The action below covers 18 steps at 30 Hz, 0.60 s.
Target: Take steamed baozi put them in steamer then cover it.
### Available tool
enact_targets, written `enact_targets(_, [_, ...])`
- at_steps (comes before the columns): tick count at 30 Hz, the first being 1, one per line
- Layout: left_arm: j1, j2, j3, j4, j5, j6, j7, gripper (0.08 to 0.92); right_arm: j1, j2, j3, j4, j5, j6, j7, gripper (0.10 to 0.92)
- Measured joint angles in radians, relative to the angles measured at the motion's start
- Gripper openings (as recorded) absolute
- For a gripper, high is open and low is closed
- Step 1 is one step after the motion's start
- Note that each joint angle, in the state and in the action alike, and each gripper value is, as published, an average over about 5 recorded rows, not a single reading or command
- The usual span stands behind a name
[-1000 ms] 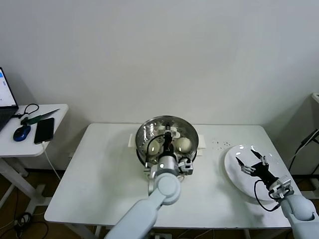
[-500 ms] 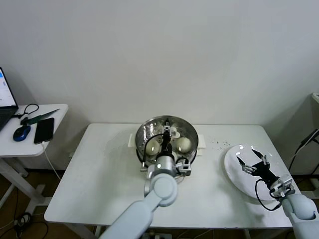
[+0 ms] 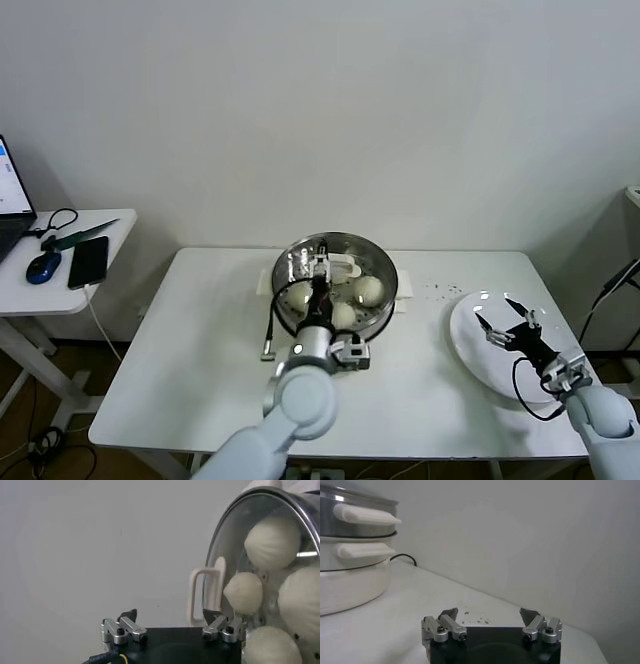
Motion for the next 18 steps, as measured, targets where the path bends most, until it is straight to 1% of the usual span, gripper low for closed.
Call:
enact_targets(5, [0.051,0.039,-0.048,-0.061,-0.057,0.000,-0.041,0.823,-0.001,0.000,0.004,0.012,0.005,-0.013,0.012,0.823])
enact_targets(11, [0.115,0.088,-0.145,-0.135,-0.189,-0.013,-0.133,0.823,-0.017,0.006,0.021,0.036,0.019,-0.022,0.031,0.823])
enact_targets(14, [0.155,0.108,-0.208,-0.165,-0.287,-0.063,-0.189,0.823,-0.030,0.013,0.035,0.053,0.025,-0.024,0.041,0.823])
enact_targets(18, [0.224,0.119,-0.314,-0.187,-0.448,-0.178,-0.263,0.823,-0.049,0.021,0.053,0.076,0.034,-0.024,0.052,0.823])
